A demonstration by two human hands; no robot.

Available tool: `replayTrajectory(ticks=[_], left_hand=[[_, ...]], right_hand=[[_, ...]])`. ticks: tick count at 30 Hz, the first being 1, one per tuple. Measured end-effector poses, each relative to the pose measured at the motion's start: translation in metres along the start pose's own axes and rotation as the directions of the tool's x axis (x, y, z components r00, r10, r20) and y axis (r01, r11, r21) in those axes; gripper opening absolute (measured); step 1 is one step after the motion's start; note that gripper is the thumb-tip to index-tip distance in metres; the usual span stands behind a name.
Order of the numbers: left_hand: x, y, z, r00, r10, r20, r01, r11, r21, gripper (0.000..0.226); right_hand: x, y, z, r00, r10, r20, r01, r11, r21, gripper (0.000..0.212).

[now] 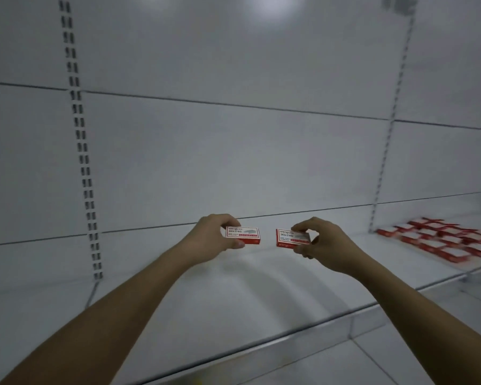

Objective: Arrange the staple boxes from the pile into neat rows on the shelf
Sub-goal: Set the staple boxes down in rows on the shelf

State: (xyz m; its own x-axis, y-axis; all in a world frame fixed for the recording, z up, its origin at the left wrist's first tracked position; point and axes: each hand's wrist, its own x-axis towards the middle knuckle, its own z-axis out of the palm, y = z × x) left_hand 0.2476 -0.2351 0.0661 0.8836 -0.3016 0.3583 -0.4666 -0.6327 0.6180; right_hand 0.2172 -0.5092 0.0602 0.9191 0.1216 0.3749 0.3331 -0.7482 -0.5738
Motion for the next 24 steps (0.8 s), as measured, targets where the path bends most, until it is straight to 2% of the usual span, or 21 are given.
replayTrajectory(ticks=[5, 14, 24], left_hand=[[0.021, 0.095, 0.056, 0.997, 0.058, -0.042, -0.060, 0.998, -0.038, 0.030], [0.060, 0.257, 0.198, 0.995, 0.104, -0.001, -0.103, 0.986, -0.133, 0.038], [0.111, 0.337, 0.364, 0.985, 0.119, 0.121, -0.098, 0.981, -0.167, 0.043]], right_hand=[[-0.039, 0.055, -0.099, 0.997, 0.020, -0.072, -0.017, 0.999, 0.039, 0.032], [-0.112, 0.174, -0.258, 0.993, 0.046, -0.107, -0.067, 0.978, -0.197, 0.038], [-0.168, 0.318, -0.332, 0.963, 0.205, -0.174, -0.242, 0.943, -0.229, 0.040]])
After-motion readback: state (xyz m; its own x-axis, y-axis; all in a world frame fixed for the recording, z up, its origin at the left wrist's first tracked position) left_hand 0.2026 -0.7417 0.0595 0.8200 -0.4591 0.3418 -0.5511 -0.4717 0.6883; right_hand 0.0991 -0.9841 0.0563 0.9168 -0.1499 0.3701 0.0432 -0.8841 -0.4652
